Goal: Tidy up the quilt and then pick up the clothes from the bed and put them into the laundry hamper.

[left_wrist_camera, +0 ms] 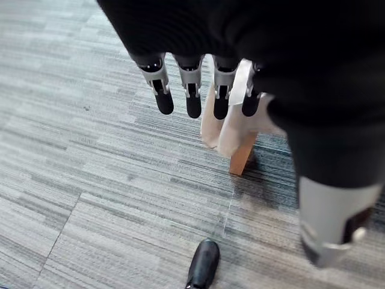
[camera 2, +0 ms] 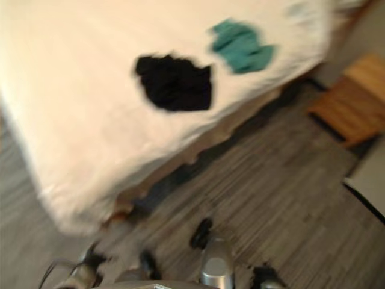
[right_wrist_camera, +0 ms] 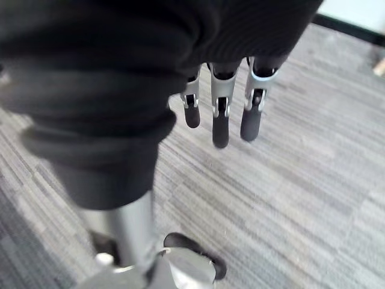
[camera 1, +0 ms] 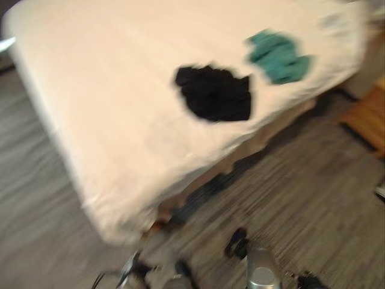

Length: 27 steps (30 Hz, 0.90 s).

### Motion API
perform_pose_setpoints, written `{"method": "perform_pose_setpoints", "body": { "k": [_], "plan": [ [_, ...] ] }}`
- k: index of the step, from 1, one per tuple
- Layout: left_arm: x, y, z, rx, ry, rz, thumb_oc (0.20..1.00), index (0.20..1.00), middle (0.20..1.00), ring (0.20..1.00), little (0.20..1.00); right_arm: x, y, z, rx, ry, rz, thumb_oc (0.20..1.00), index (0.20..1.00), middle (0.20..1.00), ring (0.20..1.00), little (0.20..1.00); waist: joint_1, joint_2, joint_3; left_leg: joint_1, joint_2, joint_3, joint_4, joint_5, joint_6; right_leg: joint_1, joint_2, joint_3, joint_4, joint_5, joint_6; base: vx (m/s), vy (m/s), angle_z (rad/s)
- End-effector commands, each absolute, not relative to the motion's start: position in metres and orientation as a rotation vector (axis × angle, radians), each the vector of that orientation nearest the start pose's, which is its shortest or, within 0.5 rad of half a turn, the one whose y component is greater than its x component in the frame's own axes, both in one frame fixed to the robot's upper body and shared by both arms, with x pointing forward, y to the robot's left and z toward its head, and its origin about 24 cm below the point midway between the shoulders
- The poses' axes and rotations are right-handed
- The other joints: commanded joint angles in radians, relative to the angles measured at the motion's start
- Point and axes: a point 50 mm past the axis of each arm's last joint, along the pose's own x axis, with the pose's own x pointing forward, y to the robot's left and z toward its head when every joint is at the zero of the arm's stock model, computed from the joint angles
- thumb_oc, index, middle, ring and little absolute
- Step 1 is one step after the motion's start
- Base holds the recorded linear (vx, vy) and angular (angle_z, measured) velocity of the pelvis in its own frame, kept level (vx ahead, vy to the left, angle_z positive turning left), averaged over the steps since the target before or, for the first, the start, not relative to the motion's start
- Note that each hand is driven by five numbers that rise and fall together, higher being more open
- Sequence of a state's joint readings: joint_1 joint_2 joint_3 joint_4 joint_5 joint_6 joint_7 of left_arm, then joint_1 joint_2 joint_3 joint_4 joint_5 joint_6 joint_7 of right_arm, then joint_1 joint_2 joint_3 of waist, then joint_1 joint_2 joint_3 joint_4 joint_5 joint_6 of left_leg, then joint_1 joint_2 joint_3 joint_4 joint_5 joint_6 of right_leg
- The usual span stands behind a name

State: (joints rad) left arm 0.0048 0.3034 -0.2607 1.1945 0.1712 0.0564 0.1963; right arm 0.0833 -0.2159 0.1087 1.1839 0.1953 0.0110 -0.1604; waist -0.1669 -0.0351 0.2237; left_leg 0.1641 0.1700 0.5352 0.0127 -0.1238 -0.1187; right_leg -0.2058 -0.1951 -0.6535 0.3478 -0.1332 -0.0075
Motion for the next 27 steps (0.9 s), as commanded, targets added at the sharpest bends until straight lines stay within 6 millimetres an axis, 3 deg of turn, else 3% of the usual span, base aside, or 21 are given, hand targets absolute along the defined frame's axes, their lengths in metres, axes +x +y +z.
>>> {"method": "perform_pose_setpoints", "body": {
  "k": [1,2,3,4,6,7,9,10,12,13,14,15,16,18,19,21,23,25,26,27],
  "plan": [
    [0.148,0.243,-0.138,0.705,0.998,0.018,1.000,1.000,1.000,1.000,1.000,0.124,-0.245,-0.145,-0.422,1.069,-0.127,1.000,1.000,1.000,1.000,1.000,0.087,-0.032,0.070,-0.155,-0.005,-0.283,0.547,0.063,0.004,0.111,0.132,0.193,-0.266,0.013,0.025,0.26,-0.189,-2.28],
    [0.153,0.242,-0.136,0.699,0.975,0.019,1.000,1.000,1.000,1.000,1.000,0.134,-0.243,-0.142,-0.458,1.035,-0.094,1.000,1.000,1.000,1.000,1.000,0.108,-0.046,0.076,-0.214,-0.037,-0.349,0.638,0.043,0.014,0.132,0.144,0.232,-0.297,0.011,0.018,0.15,-0.040,-3.14],
    [0.157,0.239,-0.135,0.695,0.956,0.023,1.000,1.000,1.000,1.000,1.000,0.146,-0.239,-0.138,-0.503,0.993,-0.050,1.000,1.000,1.000,1.000,1.000,0.124,-0.071,0.089,-0.291,-0.105,-0.415,0.675,0.029,0.041,0.134,0.132,0.281,-0.313,0.028,0.017,0.13,0.113,-2.47],
    [0.159,0.236,-0.134,0.690,0.943,0.025,1.000,1.000,1.000,1.000,1.000,0.156,-0.233,-0.135,-0.540,0.953,-0.009,1.000,1.000,1.000,1.000,1.000,0.142,-0.073,0.096,-0.339,-0.142,-0.479,0.666,0.002,0.050,0.136,0.141,0.337,-0.315,0.027,0.029,0.16,0.190,-2.07],
    [0.165,0.229,-0.133,0.679,0.915,0.030,1.000,1.000,1.000,1.000,1.000,0.171,-0.225,-0.128,-0.586,0.889,0.040,1.000,1.000,1.000,1.000,1.000,0.161,-0.077,0.103,-0.396,-0.148,-0.549,0.583,-0.035,0.061,0.159,0.138,0.421,-0.336,0.021,0.062,0.29,0.231,-2.01],
    [0.169,0.222,-0.132,0.678,0.893,0.013,1.000,1.000,1.000,1.000,1.000,0.177,-0.223,-0.126,-0.596,0.867,0.047,1.000,1.000,1.000,1.000,1.000,0.168,-0.067,0.100,-0.395,-0.130,-0.562,0.466,-0.053,0.064,0.175,0.139,0.456,-0.353,0.021,0.077,0.37,0.309,-1.99],
    [0.180,0.214,-0.128,0.679,0.839,-0.009,1.000,1.000,1.000,1.000,1.000,0.186,-0.219,-0.122,-0.610,0.828,0.062,1.000,1.000,1.000,1.000,1.000,0.201,-0.049,0.095,-0.381,-0.142,-0.676,0.187,0.056,0.045,0.217,0.154,0.543,-0.386,0.018,0.092,0.40,0.312,-1.43],
    [0.182,0.213,-0.127,0.699,0.835,-0.021,1.000,1.000,1.000,1.000,1.000,0.184,-0.223,-0.122,-0.622,0.834,0.048,1.000,1.000,1.000,1.000,1.000,0.205,-0.037,0.094,-0.401,-0.134,-0.697,0.136,0.104,0.038,0.232,0.154,0.556,-0.382,0.008,0.091,0.38,0.248,-2.05],
    [0.186,0.211,-0.126,0.709,0.822,-0.044,1.000,1.000,1.000,1.000,1.000,0.177,-0.221,-0.126,-0.612,0.852,0.060,1.000,1.000,1.000,1.000,1.000,0.199,-0.030,0.080,-0.358,-0.152,-0.729,0.112,0.077,0.053,0.229,0.160,0.592,-0.292,-0.032,0.091,0.43,0.289,-1.86],
    [0.186,0.210,-0.126,0.710,0.824,-0.052,1.000,1.000,1.000,1.000,1.000,0.173,-0.219,-0.129,-0.604,0.869,0.062,1.000,1.000,1.000,1.000,1.000,0.201,-0.034,0.080,-0.333,-0.174,-0.721,0.117,0.059,0.073,0.222,0.155,0.594,-0.201,-0.055,0.101,0.45,0.356,-0.76],
    [0.185,0.209,-0.127,0.719,0.826,-0.058,1.000,1.000,1.000,1.000,1.000,0.170,-0.219,-0.131,-0.596,0.886,0.051,1.000,1.000,1.000,1.000,1.000,0.200,-0.039,0.082,-0.313,-0.187,-0.699,0.117,0.047,0.088,0.184,0.135,0.581,-0.085,-0.040,0.129,0.39,0.332,-0.55],
    [0.184,0.210,-0.127,0.729,0.833,-0.056,1.000,1.000,1.000,1.000,1.000,0.170,-0.221,-0.131,-0.593,0.899,0.033,1.000,1.000,1.000,1.000,1.000,0.194,-0.043,0.092,-0.291,-0.187,-0.662,0.116,0.036,0.100,0.138,0.090,0.544,0.030,0.031,0.162,0.39,0.286,-0.85],
    [0.184,0.212,-0.127,0.750,0.833,-0.061,1.000,1.000,1.000,1.000,1.000,0.169,-0.224,-0.131,-0.569,0.910,-0.012,1.000,1.000,1.000,1.000,1.000,0.182,-0.038,0.099,-0.258,-0.182,-0.638,0.104,0.030,0.107,0.091,0.055,0.506,0.121,0.080,0.171,0.35,0.270,-1.02],
    [0.185,0.215,-0.126,0.778,0.829,-0.065,1.000,1.000,1.000,1.000,1.000,0.169,-0.226,-0.130,-0.505,0.902,-0.088,1.000,1.000,1.000,1.000,1.000,0.151,-0.018,0.112,-0.187,-0.163,-0.613,0.054,0.017,0.115,0.002,0.039,0.454,0.215,0.098,0.166,0.39,0.250,-0.88],
    [0.187,0.215,-0.125,0.790,0.819,-0.069,1.000,1.000,1.000,1.000,1.000,0.167,-0.227,-0.132,-0.470,0.914,-0.121,1.000,1.000,1.000,1.000,1.000,0.134,-0.013,0.120,-0.152,-0.161,-0.612,0.032,0.004,0.114,-0.044,0.049,0.433,0.190,0.084,0.158,0.45,0.164,-0.36],
    [0.187,0.216,-0.125,0.819,0.820,-0.092,1.000,1.000,1.000,1.000,1.000,0.164,-0.228,-0.133,-0.428,0.920,-0.157,1.000,1.000,1.000,1.000,1.000,0.103,-0.010,0.124,-0.093,-0.167,-0.611,-0.011,-0.024,0.109,-0.092,0.069,0.380,0.021,0.084,0.155,0.51,0.065,-0.17],
    [0.173,0.223,-0.132,0.882,0.880,-0.139,1.000,1.000,1.000,1.000,1.000,0.157,-0.230,-0.135,-0.401,0.942,-0.180,1.000,1.000,1.000,1.000,1.000,0.059,-0.010,0.102,0.010,-0.180,-0.609,-0.058,-0.085,0.087,-0.133,0.073,0.309,-0.305,0.137,0.175,0.77,-0.024,0.16],
    [0.168,0.225,-0.135,0.889,0.906,-0.143,1.000,1.000,1.000,1.000,1.000,0.158,-0.230,-0.135,-0.400,0.938,-0.183,1.000,1.000,1.000,1.000,1.000,0.045,0.012,0.101,0.053,-0.161,-0.603,-0.058,-0.122,0.080,-0.137,0.089,0.318,-0.353,0.145,0.182,0.49,-0.003,0.45],
    [0.168,0.225,-0.135,0.889,0.905,-0.143,1.000,1.000,1.000,1.000,1.000,0.158,-0.230,-0.135,-0.400,0.938,-0.183,1.000,1.000,1.000,1.000,1.000,0.043,0.010,0.100,0.051,-0.163,-0.605,-0.058,-0.120,0.080,-0.138,0.087,0.318,-0.355,0.147,0.182,0.71,0.016,0.57],
    [0.159,0.224,-0.140,0.856,0.941,-0.131,1.000,1.000,1.000,1.000,1.000,0.150,-0.232,-0.137,-0.411,0.959,-0.178,1.000,1.000,1.000,1.000,1.000,0.036,0.017,0.084,0.071,-0.179,-0.615,0.006,-0.163,0.079,-0.117,0.090,0.320,-0.379,0.165,0.171,0.77,0.038,0.54]
  ]
}}
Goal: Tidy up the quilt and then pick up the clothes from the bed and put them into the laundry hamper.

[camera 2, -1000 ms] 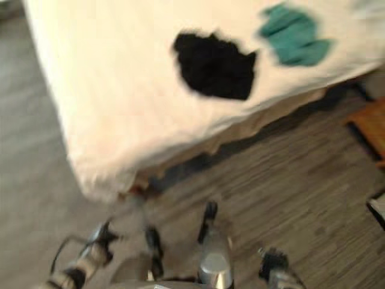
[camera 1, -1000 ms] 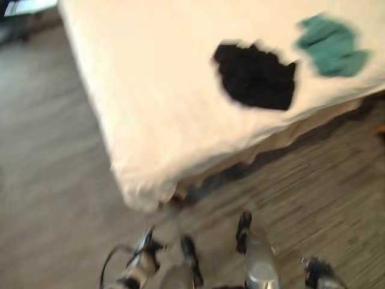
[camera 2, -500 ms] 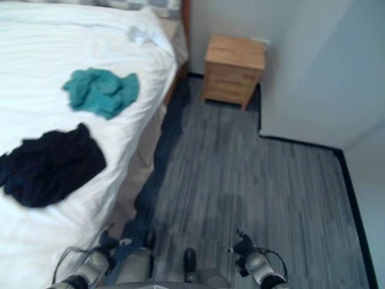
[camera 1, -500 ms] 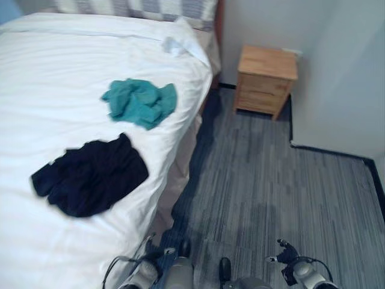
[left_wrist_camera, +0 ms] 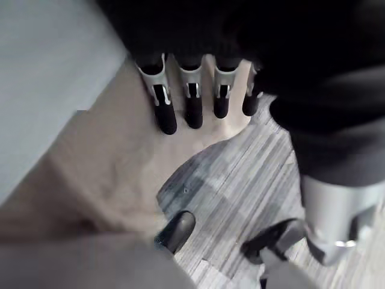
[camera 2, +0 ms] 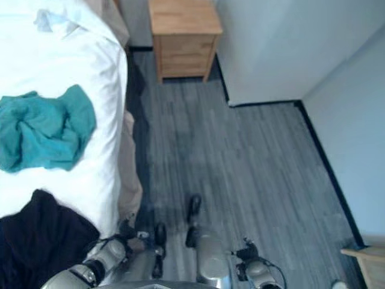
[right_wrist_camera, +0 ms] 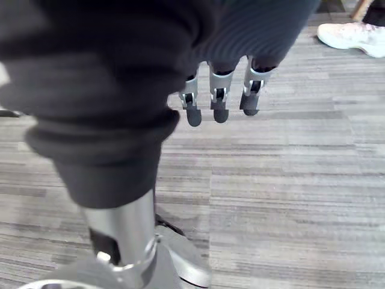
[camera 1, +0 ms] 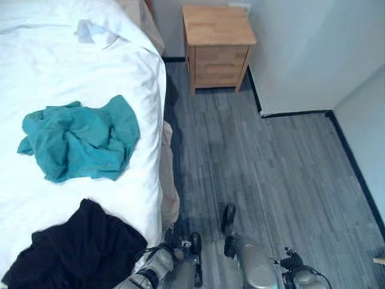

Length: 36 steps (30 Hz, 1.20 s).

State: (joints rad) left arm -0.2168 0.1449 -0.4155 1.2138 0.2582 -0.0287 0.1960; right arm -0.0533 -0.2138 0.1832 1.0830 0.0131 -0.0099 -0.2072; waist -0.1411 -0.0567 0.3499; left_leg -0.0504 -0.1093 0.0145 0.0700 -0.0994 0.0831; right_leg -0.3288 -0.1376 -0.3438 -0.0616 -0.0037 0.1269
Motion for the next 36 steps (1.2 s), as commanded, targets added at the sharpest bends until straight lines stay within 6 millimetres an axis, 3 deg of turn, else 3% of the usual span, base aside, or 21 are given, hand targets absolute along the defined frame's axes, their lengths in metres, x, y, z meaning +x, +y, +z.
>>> {"method": "perform_pose_setpoints", "body": {
  "k": [1,3,4,6,8,9,10,11,12,15,16,17,18,20,24,26,28,30,31,34,36],
  "plan": [
    [0.155,0.223,-0.142,0.807,0.962,-0.094,1.000,1.000,1.000,1.000,1.000,0.147,-0.235,-0.138,-0.411,0.967,-0.186,1.000,1.000,1.000,1.000,1.000,-0.010,0.063,-0.049,0.302,0.103,-0.116,0.062,-0.157,-0.144,0.013,0.046,0.026,0.064,0.039,0.017,0.77,0.038,0.32],
    [0.152,0.222,-0.143,0.779,0.970,-0.074,1.000,1.000,1.000,1.000,1.000,0.142,-0.237,-0.139,-0.409,0.979,-0.189,1.000,1.000,1.000,1.000,1.000,-0.005,0.066,-0.053,0.255,0.096,-0.090,0.187,-0.103,-0.170,0.043,0.042,0.021,0.072,0.038,0.000,0.47,-0.007,0.33],
    [0.143,0.222,-0.146,0.716,0.999,-0.024,1.000,1.000,1.000,1.000,1.000,0.136,-0.240,-0.140,-0.413,0.993,-0.198,1.000,1.000,1.000,1.000,1.000,0.022,0.056,-0.029,0.099,0.101,-0.067,0.556,0.092,-0.236,0.141,0.060,0.029,0.067,0.033,-0.047,0.59,-0.116,0.36],
    [0.148,0.226,-0.142,0.685,0.975,0.034,1.000,1.000,1.000,1.000,1.000,0.144,-0.244,-0.136,-0.453,0.971,-0.193,1.000,1.000,1.000,1.000,1.000,0.068,0.017,0.001,-0.085,0.110,-0.035,0.776,0.063,-0.208,0.224,0.055,0.042,0.029,0.010,-0.068,0.54,-0.118,0.68],
    [0.154,0.227,-0.139,0.681,0.949,0.044,1.000,1.000,1.000,1.000,1.000,0.151,-0.241,-0.135,-0.489,0.962,-0.158,1.000,1.000,1.000,1.000,1.000,0.113,0.009,0.007,-0.168,0.123,-0.015,0.724,0.008,-0.178,0.283,0.060,0.073,0.000,-0.021,-0.063,0.61,0.082,-0.53],
    [0.159,0.225,-0.135,0.658,0.908,0.063,1.000,1.000,1.000,1.000,1.000,0.158,-0.237,-0.132,-0.519,0.934,-0.121,1.000,1.000,1.000,1.000,1.000,0.158,0.013,0.002,-0.197,0.102,-0.022,0.518,-0.034,-0.158,0.327,0.061,0.105,-0.021,-0.046,-0.046,0.53,0.146,-1.42],
    [0.159,0.225,-0.135,0.658,0.908,0.063,1.000,1.000,1.000,1.000,1.000,0.158,-0.237,-0.133,-0.518,0.934,-0.121,1.000,1.000,1.000,1.000,1.000,0.158,0.008,0.001,-0.194,0.098,-0.020,0.509,-0.029,-0.157,0.326,0.057,0.106,-0.021,-0.046,-0.046,0.54,0.195,-1.47],
    [0.160,0.223,-0.135,0.643,0.907,0.072,1.000,1.000,1.000,1.000,1.000,0.162,-0.236,-0.132,-0.524,0.927,-0.110,1.000,1.000,1.000,1.000,1.000,0.173,0.013,-0.008,-0.186,0.091,-0.023,0.334,-0.024,-0.149,0.342,0.057,0.114,-0.020,-0.058,-0.038,0.52,0.174,-1.14],
    [0.158,0.222,-0.137,0.643,0.917,0.062,1.000,1.000,1.000,1.000,1.000,0.165,-0.236,-0.130,-0.532,0.914,-0.108,1.000,1.000,1.000,1.000,1.000,0.187,0.034,-0.034,-0.172,0.120,0.005,0.070,0.058,-0.148,0.387,0.077,0.098,-0.014,-0.100,-0.031,0.53,0.173,-0.74],
    [0.156,0.222,-0.138,0.663,0.929,0.038,1.000,1.000,1.000,1.000,1.000,0.163,-0.237,-0.130,-0.531,0.913,-0.117,1.000,1.000,1.000,1.000,1.000,0.191,0.024,-0.044,-0.152,0.137,0.103,0.036,0.086,-0.133,0.419,0.084,0.083,0.058,-0.159,-0.040,0.43,0.090,-0.32],
    [0.156,0.224,-0.137,0.665,0.930,0.043,1.000,1.000,1.000,1.000,1.000,0.167,-0.231,-0.130,-0.546,0.902,-0.093,1.000,1.000,1.000,1.000,1.000,0.213,0.004,-0.047,-0.149,0.112,0.087,0.064,0.070,-0.115,0.423,0.079,0.084,0.154,-0.174,-0.032,0.58,0.221,0.32],
    [0.152,0.224,-0.140,0.662,0.960,0.043,1.000,1.000,1.000,1.000,1.000,0.164,-0.225,-0.132,-0.553,0.912,-0.066,1.000,1.000,1.000,1.000,1.000,0.194,0.007,-0.044,-0.079,0.091,0.076,0.039,0.039,-0.075,0.347,0.013,0.031,0.422,-0.118,0.025,0.44,0.195,0.52],
    [0.152,0.224,-0.140,0.662,0.959,0.043,1.000,1.000,1.000,1.000,1.000,0.164,-0.225,-0.132,-0.553,0.912,-0.066,1.000,1.000,1.000,1.000,1.000,0.192,0.007,-0.046,-0.081,0.091,0.075,0.038,0.041,-0.075,0.345,0.013,0.030,0.422,-0.116,0.025,0.41,0.229,0.60],
    [0.151,0.229,-0.139,0.676,0.964,0.066,1.000,1.000,1.000,1.000,1.000,0.171,-0.219,-0.130,-0.549,0.886,-0.056,1.000,1.000,1.000,1.000,1.000,0.164,0.033,-0.024,0.030,0.087,-0.001,-0.041,0.035,-0.039,0.175,-0.010,0.094,0.682,-0.061,0.032,0.40,0.146,0.86],
    [0.158,0.230,-0.135,0.668,0.932,0.079,1.000,1.000,1.000,1.000,1.000,0.177,-0.214,-0.127,-0.533,0.852,-0.054,1.000,1.000,1.000,1.000,1.000,0.155,0.016,-0.024,0.062,0.086,-0.112,-0.069,0.037,-0.060,0.148,0.024,0.140,0.457,-0.105,0.009,0.29,-0.145,1.46],
    [0.168,0.228,-0.132,0.677,0.898,0.071,1.000,1.000,1.000,1.000,1.000,0.179,-0.218,-0.125,-0.512,0.847,-0.089,1.000,1.000,1.000,1.000,1.000,0.132,-0.004,-0.028,0.062,0.065,-0.203,-0.052,0.015,-0.074,0.151,0.043,0.305,0.200,-0.070,0.021,0.36,-0.278,2.23],
    [0.172,0.229,-0.130,0.689,0.895,0.068,1.000,1.000,1.000,1.000,1.000,0.167,-0.232,-0.129,-0.491,0.911,-0.145,1.000,1.000,1.000,1.000,1.000,0.109,-0.019,-0.023,0.077,0.049,-0.328,0.004,-0.046,-0.089,0.127,0.037,0.555,0.113,-0.001,0.058,0.44,-0.337,2.89],
    [0.169,0.232,-0.131,0.695,0.906,0.062,1.000,1.000,1.000,1.000,1.000,0.158,-0.236,-0.133,-0.492,0.944,-0.153,1.000,1.000,1.000,1.000,1.000,0.115,-0.033,-0.033,0.070,0.041,-0.360,0.013,-0.058,-0.094,0.148,0.003,0.511,0.071,0.008,0.055,0.23,-0.332,2.37],
    [0.156,0.238,-0.135,0.685,0.946,0.085,1.000,1.000,1.000,1.000,1.000,0.156,-0.241,-0.133,-0.497,0.961,-0.169,1.000,1.000,1.000,1.000,1.000,0.129,-0.038,-0.041,0.055,0.055,-0.402,0.025,-0.062,-0.112,0.177,-0.016,0.423,0.049,0.020,0.049,0.18,-0.369,1.86],
    [0.142,0.245,-0.140,0.649,0.996,0.128,1.000,1.000,1.000,1.000,1.000,0.158,-0.249,-0.130,-0.503,0.956,-0.189,1.000,1.000,1.000,1.000,1.000,0.145,-0.036,-0.056,0.039,0.087,-0.429,0.025,-0.054,-0.137,0.198,-0.002,0.379,0.025,0.019,0.041,0.14,-0.318,1.39],
    [0.136,0.247,-0.142,0.633,1.022,0.155,1.000,1.000,1.000,1.000,1.000,0.167,-0.265,-0.120,-0.497,0.907,-0.262,1.000,1.000,1.000,1.000,1.000,0.149,-0.038,-0.058,-0.029,0.094,-0.380,0.038,-0.022,-0.150,0.225,-0.026,0.300,0.003,0.013,0.042,0.04,-0.229,0.98]
  ]
}}
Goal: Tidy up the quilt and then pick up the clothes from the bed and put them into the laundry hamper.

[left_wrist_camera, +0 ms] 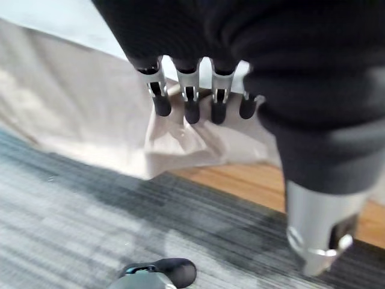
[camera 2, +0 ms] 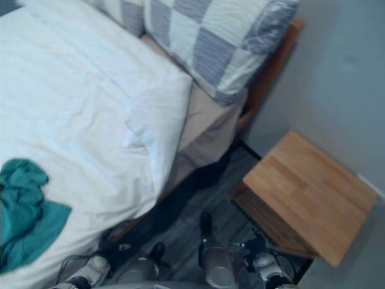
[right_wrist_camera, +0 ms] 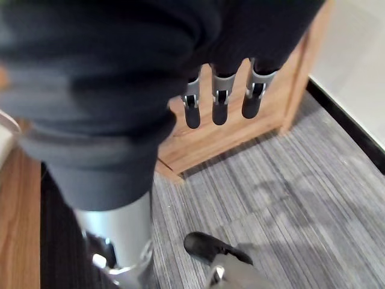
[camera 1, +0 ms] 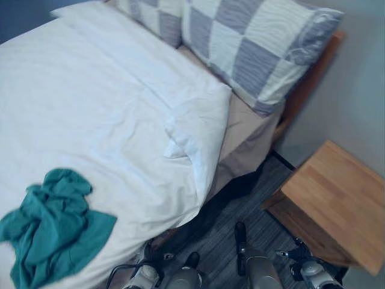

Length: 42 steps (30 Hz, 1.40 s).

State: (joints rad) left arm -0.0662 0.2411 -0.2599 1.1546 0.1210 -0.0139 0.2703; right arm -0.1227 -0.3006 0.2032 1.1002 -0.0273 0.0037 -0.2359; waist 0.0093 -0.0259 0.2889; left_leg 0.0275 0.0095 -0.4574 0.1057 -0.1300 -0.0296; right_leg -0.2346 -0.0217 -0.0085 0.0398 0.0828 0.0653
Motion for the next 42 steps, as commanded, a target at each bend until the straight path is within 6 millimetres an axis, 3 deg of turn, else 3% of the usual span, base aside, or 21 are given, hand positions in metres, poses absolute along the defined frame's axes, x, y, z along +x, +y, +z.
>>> {"method": "perform_pose_setpoints", "body": {
  "k": [1,3,5,6,7,8,9,10,11,14,15,17,22,24,27,28,29,35,38,41,42],
  "plan": [
    [0.134,0.248,-0.143,0.650,1.037,0.147,1.000,1.000,1.000,1.000,1.000,0.172,-0.278,-0.112,-0.493,0.869,-0.312,1.000,1.000,1.000,1.000,1.000,-0.017,-0.064,0.002,-0.137,0.003,0.227,0.007,0.013,-0.042,0.160,-0.161,-0.088,-0.104,-0.088,0.110,-0.02,-0.093,1.33],
    [0.135,0.253,-0.141,0.680,1.036,0.144,1.000,1.000,1.000,1.000,1.000,0.182,-0.291,-0.097,-0.487,0.794,-0.383,1.000,1.000,1.000,1.000,1.000,-0.035,-0.073,0.008,-0.173,0.045,0.515,0.091,-0.007,-0.032,0.185,-0.182,-0.170,-0.104,-0.098,0.104,-0.10,-0.103,1.59],
    [0.128,0.259,-0.140,0.684,1.042,0.153,1.000,1.000,1.000,1.000,1.000,0.191,-0.309,-0.076,-0.532,0.700,-0.437,1.000,1.000,1.000,1.000,1.000,-0.054,-0.061,0.005,-0.182,0.070,0.664,0.146,-0.029,-0.018,0.183,-0.176,-0.234,-0.079,-0.128,0.082,-0.12,-0.076,1.44],
    [0.125,0.258,-0.141,0.684,1.048,0.135,1.000,1.000,1.000,1.000,1.000,0.192,-0.320,-0.065,-0.550,0.654,-0.482,1.000,1.000,1.000,1.000,1.000,-0.063,-0.044,-0.001,-0.158,0.080,0.709,0.089,-0.007,-0.016,0.189,-0.168,-0.265,-0.076,-0.133,0.080,-0.02,-0.004,1.23],
    [0.121,0.258,-0.142,0.678,1.062,0.122,1.000,1.000,1.000,1.000,1.000,0.199,-0.328,-0.049,-0.594,0.592,-0.502,1.000,1.000,1.000,1.000,1.000,-0.061,-0.037,-0.005,-0.139,0.073,0.701,0.045,0.000,-0.015,0.191,-0.170,-0.291,-0.067,-0.126,0.081,0.04,0.028,0.80],
    [0.121,0.258,-0.142,0.678,1.062,0.122,1.000,1.000,1.000,1.000,1.000,0.199,-0.329,-0.049,-0.594,0.593,-0.502,1.000,1.000,1.000,1.000,1.000,-0.061,-0.037,-0.005,-0.139,0.073,0.701,0.045,0.000,-0.015,0.191,-0.170,-0.291,-0.067,-0.126,0.081,0.05,0.016,0.69],
    [0.116,0.260,-0.143,0.690,1.066,0.120,1.000,1.000,1.000,1.000,1.000,0.214,-0.339,-0.017,-0.646,0.447,-0.550,1.000,1.000,1.000,1.000,1.000,-0.052,-0.037,-0.010,-0.139,0.066,0.655,0.011,0.021,-0.013,0.194,-0.179,-0.328,-0.024,-0.142,0.078,0.07,-0.019,0.57],
    [0.112,0.261,-0.144,0.699,1.078,0.100,1.000,1.000,1.000,1.000,1.000,0.221,-0.344,0.000,-0.680,0.372,-0.566,1.000,1.000,1.000,1.000,1.000,-0.051,-0.040,-0.014,-0.128,0.068,0.645,-0.024,0.032,-0.009,0.191,-0.185,-0.347,0.012,-0.151,0.079,0.09,0.000,0.81],
    [0.109,0.265,-0.143,0.716,1.083,0.093,1.000,1.000,1.000,1.000,1.000,0.244,-0.343,0.035,-0.720,0.218,-0.575,1.000,1.000,1.000,1.000,1.000,-0.051,-0.043,-0.008,-0.114,0.068,0.626,-0.058,0.041,0.000,0.153,-0.190,-0.322,0.101,-0.154,0.093,0.04,0.000,0.64],
    [0.111,0.268,-0.142,0.730,1.077,0.090,1.000,1.000,1.000,1.000,1.000,0.256,-0.338,0.054,-0.748,0.126,-0.565,1.000,1.000,1.000,1.000,1.000,-0.052,-0.044,-0.003,-0.109,0.067,0.617,-0.075,0.044,0.002,0.129,-0.186,-0.278,0.131,-0.161,0.105,0.00,-0.003,0.40],
    [0.118,0.269,-0.139,0.746,1.047,0.088,1.000,1.000,1.000,1.000,1.000,0.275,-0.331,0.088,-0.794,-0.015,-0.552,1.000,1.000,1.000,1.000,1.000,-0.052,-0.042,0.008,-0.105,0.060,0.590,-0.090,0.048,0.003,0.105,-0.155,-0.171,0.104,-0.168,0.109,0.04,-0.039,0.36],
    [0.121,0.273,-0.137,0.763,1.042,0.084,1.000,1.000,1.000,1.000,1.000,0.288,-0.319,0.117,-0.845,-0.140,-0.511,1.000,1.000,1.000,1.000,1.000,-0.043,-0.046,0.010,-0.105,0.049,0.555,-0.085,0.044,-0.002,0.111,-0.146,-0.083,0.044,-0.175,0.103,0.06,-0.083,0.55],
    [0.125,0.277,-0.133,0.757,1.018,0.112,1.000,1.000,1.000,1.000,1.000,0.324,-0.280,0.156,-0.917,-0.292,-0.396,1.000,1.000,1.000,1.000,1.000,0.004,-0.053,0.016,-0.132,0.049,0.524,-0.060,0.049,-0.012,0.128,-0.154,-0.102,-0.008,-0.143,0.093,0.05,-0.135,0.48],
    [0.130,0.269,-0.133,0.754,0.984,0.093,1.000,1.000,1.000,1.000,1.000,0.345,-0.254,0.162,-0.925,-0.298,-0.305,1.000,1.000,1.000,1.000,1.000,0.033,-0.043,0.030,-0.147,0.057,0.501,-0.063,0.065,-0.020,0.123,-0.145,-0.123,-0.006,-0.151,0.081,0.05,-0.126,0.21],
    [0.135,0.266,-0.132,0.759,0.962,0.078,1.000,1.000,1.000,1.000,1.000,0.357,-0.240,0.160,-0.930,-0.270,-0.240,1.000,1.000,1.000,1.000,1.000,0.045,-0.035,0.046,-0.160,0.062,0.481,-0.072,0.081,-0.026,0.109,-0.139,-0.136,0.007,-0.155,0.076,0.00,-0.090,0.28],
    [0.142,0.264,-0.130,0.759,0.936,0.069,1.000,1.000,1.000,1.000,1.000,0.367,-0.236,0.151,-0.984,-0.199,-0.195,0.241,0.241,0.241,0.241,0.241,0.053,-0.028,0.057,-0.171,0.064,0.466,-0.081,0.091,-0.032,0.098,-0.137,-0.151,0.016,-0.163,0.071,-0.01,-0.086,0.30],
    [0.142,0.264,-0.130,0.757,0.936,0.070,1.000,1.000,1.000,1.000,1.000,0.368,-0.236,0.151,-0.985,-0.201,-0.194,0.200,0.200,0.200,0.200,0.200,0.051,-0.027,0.058,-0.172,0.064,0.465,-0.081,0.092,-0.032,0.098,-0.137,-0.153,0.016,-0.164,0.070,-0.01,-0.081,0.36],
    [0.152,0.258,-0.127,0.745,0.898,0.058,1.000,1.000,1.000,1.000,1.000,0.375,-0.255,0.129,-1.047,-0.008,-0.200,0.200,0.200,0.200,0.200,0.200,0.057,-0.018,0.082,-0.200,0.068,0.448,-0.059,0.096,-0.041,0.078,-0.135,-0.176,0.052,-0.181,0.063,-0.02,-0.033,0.15],
    [0.142,0.257,-0.133,0.740,0.946,0.061,1.000,1.000,1.000,1.000,1.000,0.358,-0.269,0.107,-0.996,0.048,-0.215,0.200,0.200,0.200,0.200,0.200,0.034,-0.030,0.074,-0.189,0.072,0.460,-0.055,0.088,-0.041,0.085,-0.130,-0.172,0.051,-0.182,0.062,0.00,0.001,0.03],
    [0.131,0.259,-0.137,0.744,0.986,0.066,1.000,1.000,1.000,1.000,1.000,0.324,-0.302,0.091,-1.110,0.082,-0.237,0.200,0.200,0.200,0.200,0.200,0.006,-0.042,0.056,-0.165,0.079,0.472,-0.071,0.084,-0.041,0.102,-0.126,-0.167,0.033,-0.178,0.066,0.05,0.006,-0.06],
    [0.128,0.261,-0.137,0.751,0.997,0.066,1.000,1.000,1.000,1.000,1.000,0.306,-0.317,0.083,-1.131,0.111,-0.258,0.576,0.576,0.576,0.576,0.576,-0.001,-0.044,0.048,-0.151,0.082,0.476,-0.081,0.082,-0.042,0.112,-0.124,-0.164,0.022,-0.176,0.068,0.08,0.014,-0.05]
  ]
}}
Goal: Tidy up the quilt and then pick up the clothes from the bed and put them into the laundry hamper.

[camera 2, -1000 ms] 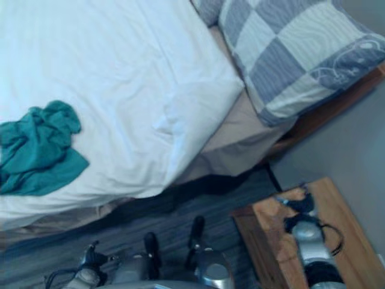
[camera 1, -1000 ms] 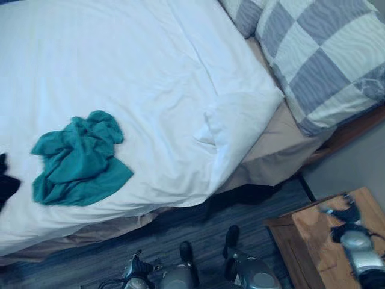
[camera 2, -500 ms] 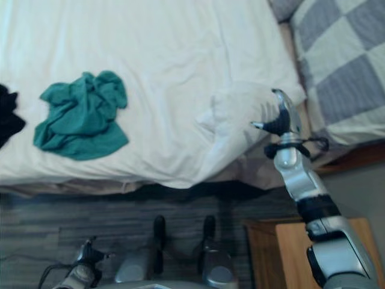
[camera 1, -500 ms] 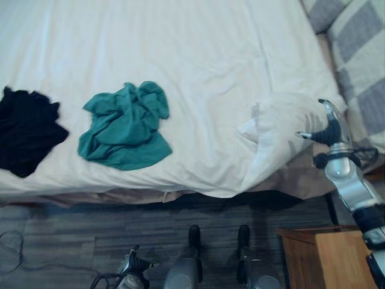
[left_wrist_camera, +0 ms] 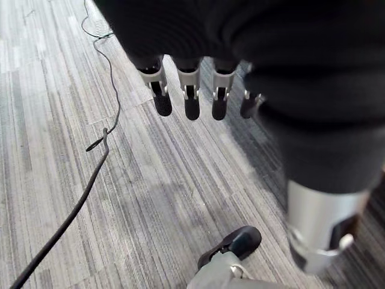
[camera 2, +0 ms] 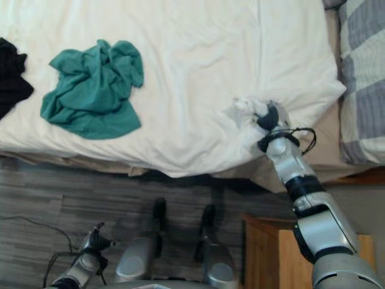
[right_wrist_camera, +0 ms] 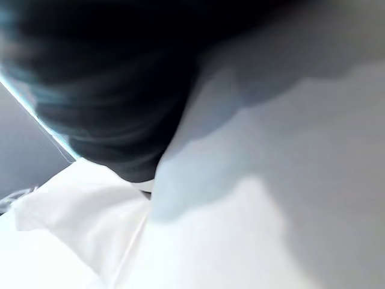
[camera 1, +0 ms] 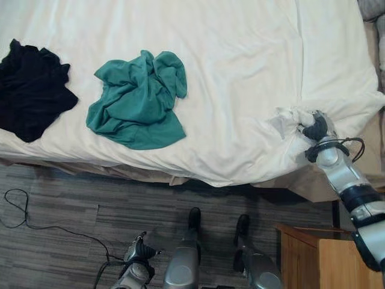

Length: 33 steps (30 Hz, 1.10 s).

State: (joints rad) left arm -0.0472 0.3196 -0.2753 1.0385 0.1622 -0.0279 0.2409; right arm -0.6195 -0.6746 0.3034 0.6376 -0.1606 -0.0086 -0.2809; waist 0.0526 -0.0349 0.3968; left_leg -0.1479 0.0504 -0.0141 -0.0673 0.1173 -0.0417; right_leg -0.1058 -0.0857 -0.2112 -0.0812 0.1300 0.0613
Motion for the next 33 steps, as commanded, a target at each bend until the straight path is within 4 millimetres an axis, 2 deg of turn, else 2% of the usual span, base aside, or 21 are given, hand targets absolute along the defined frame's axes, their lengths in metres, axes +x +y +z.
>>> {"method": "perform_pose_setpoints", "body": {
  "k": [1,4,8,11,15,18,19,22,23,24,27,30,31,32,33],
  "plan": [
    [0.125,0.264,-0.137,0.750,1.006,0.073,1.000,1.000,1.000,1.000,1.000,0.290,-0.327,0.071,-1.142,0.156,-0.263,1.000,1.000,1.000,1.000,1.000,-0.060,-0.037,-0.068,0.036,0.042,0.038,0.084,-0.168,-0.029,-0.010,-0.059,0.041,0.131,-0.217,0.075,0.07,0.018,-0.04],
    [0.120,0.265,-0.139,0.743,1.030,0.070,1.000,1.000,1.000,1.000,1.000,0.248,-0.349,0.038,-1.083,0.309,-0.321,1.000,1.000,1.000,1.000,1.000,-0.079,-0.043,-0.092,0.064,0.045,0.054,0.054,-0.166,-0.030,0.010,-0.057,0.050,0.089,-0.197,0.082,0.07,0.023,-0.08],
    [0.127,0.262,-0.137,0.704,1.011,0.081,1.000,1.000,1.000,1.000,1.000,0.205,-0.362,0.013,-0.883,0.413,-0.435,1.000,1.000,1.000,1.000,1.000,-0.118,-0.053,-0.108,0.088,0.046,0.080,0.035,-0.169,-0.027,0.025,-0.057,0.069,0.055,-0.177,0.091,0.04,0.038,-0.33],
    [0.130,0.263,-0.134,0.682,0.988,0.095,1.000,1.000,1.000,1.000,1.000,0.178,-0.379,0.019,-0.821,0.415,-0.565,1.000,1.000,1.000,1.000,1.000,-0.139,-0.056,-0.116,0.097,0.043,0.085,0.035,-0.175,-0.024,0.028,-0.058,0.079,0.052,-0.177,0.094,0.02,0.025,-0.23],
    [0.131,0.259,-0.134,0.661,0.976,0.091,1.000,1.000,1.000,1.000,1.000,0.170,-0.403,0.053,-0.758,0.282,-0.801,1.000,1.000,1.000,1.000,1.000,-0.158,-0.056,-0.125,0.106,0.042,0.089,0.039,-0.188,-0.022,0.029,-0.058,0.091,0.062,-0.183,0.093,0.01,0.021,-0.19],
    [0.128,0.251,-0.138,0.653,0.993,0.077,1.000,1.000,1.000,1.000,1.000,0.184,-0.398,0.099,-0.686,0.006,-0.929,1.000,1.000,1.000,1.000,1.000,-0.155,-0.047,-0.127,0.109,0.038,0.086,0.044,-0.197,-0.020,0.026,-0.057,0.096,0.066,-0.187,0.092,0.01,0.010,-0.07],
    [0.127,0.249,-0.139,0.656,0.998,0.068,1.000,1.000,1.000,1.000,1.000,0.192,-0.391,0.114,-0.670,-0.087,-0.938,0.200,0.200,0.200,0.200,0.200,-0.151,-0.044,-0.127,0.108,0.037,0.085,0.046,-0.199,-0.019,0.025,-0.057,0.097,0.067,-0.188,0.091,0.00,0.000,0.00],
    [0.126,0.243,-0.141,0.677,0.997,0.029,1.000,1.000,1.000,1.000,1.000,0.227,-0.363,0.145,-0.560,-0.304,-0.886,0.200,0.200,0.200,0.200,0.200,-0.126,-0.032,-0.113,0.094,0.036,0.076,0.057,-0.196,-0.019,0.016,-0.056,0.096,0.070,-0.191,0.088,-0.06,-0.024,0.00],
    [0.131,0.241,-0.140,0.690,0.982,0.015,1.000,1.000,1.000,1.000,1.000,0.254,-0.346,0.155,-0.491,-0.357,-0.812,0.200,0.200,0.200,0.200,0.200,-0.105,-0.026,-0.086,0.070,0.034,0.070,0.071,-0.190,-0.021,-0.002,-0.058,0.093,0.083,-0.191,0.084,-0.12,-0.035,-0.01],
    [0.133,0.242,-0.140,0.687,0.980,0.020,1.000,1.000,1.000,1.000,1.000,0.256,-0.345,0.156,-0.488,-0.362,-0.810,0.200,0.200,0.200,0.200,0.200,-0.109,-0.027,-0.084,0.067,0.034,0.070,0.075,-0.191,-0.021,-0.005,-0.058,0.094,0.086,-0.192,0.084,-0.16,-0.037,-0.01],
    [0.146,0.238,-0.136,0.693,0.944,0.017,1.000,1.000,1.000,1.000,1.000,0.287,-0.321,0.157,-0.417,-0.353,-0.712,0.200,0.200,0.200,0.200,0.200,-0.087,-0.011,-0.028,0.013,0.030,0.059,0.116,-0.185,-0.022,-0.051,-0.067,0.089,0.137,-0.198,0.077,-0.15,-0.015,0.18],
    [0.161,0.232,-0.131,0.673,0.898,0.037,1.000,1.000,1.000,1.000,1.000,0.302,-0.316,0.126,-0.350,-0.209,-0.699,0.200,0.200,0.200,0.200,0.200,-0.077,0.009,0.029,-0.056,0.021,0.052,0.198,-0.196,-0.028,-0.106,-0.077,0.084,0.216,-0.217,0.072,-0.18,-0.002,0.17],
    [0.169,0.228,-0.128,0.643,0.875,0.062,1.000,1.000,1.000,1.000,1.000,0.301,-0.313,0.093,-0.271,-0.082,-0.704,0.200,0.200,0.200,0.200,0.200,-0.077,0.016,0.054,-0.095,0.016,0.049,0.258,-0.211,-0.033,-0.141,-0.085,0.083,0.280,-0.233,0.067,-0.14,-0.010,0.24],
    [0.169,0.228,-0.128,0.643,0.875,0.063,1.000,1.000,1.000,1.000,1.000,0.301,-0.313,0.093,-0.270,-0.083,-0.704,0.200,0.200,0.200,0.200,0.200,-0.078,0.015,0.053,-0.100,0.016,0.048,0.264,-0.213,-0.033,-0.145,-0.085,0.084,0.285,-0.236,0.067,-0.12,-0.021,0.28],
    [0.171,0.227,-0.128,0.622,0.877,0.092,1.000,1.000,1.000,1.000,1.000,0.289,-0.308,0.058,-0.203,0.036,-0.695,0.200,0.200,0.200,0.200,0.200,-0.083,0.015,0.067,-0.127,0.016,0.043,0.322,-0.237,-0.033,-0.168,-0.093,0.081,0.344,-0.262,0.063,-0.04,-0.009,0.20]
  ]
}}
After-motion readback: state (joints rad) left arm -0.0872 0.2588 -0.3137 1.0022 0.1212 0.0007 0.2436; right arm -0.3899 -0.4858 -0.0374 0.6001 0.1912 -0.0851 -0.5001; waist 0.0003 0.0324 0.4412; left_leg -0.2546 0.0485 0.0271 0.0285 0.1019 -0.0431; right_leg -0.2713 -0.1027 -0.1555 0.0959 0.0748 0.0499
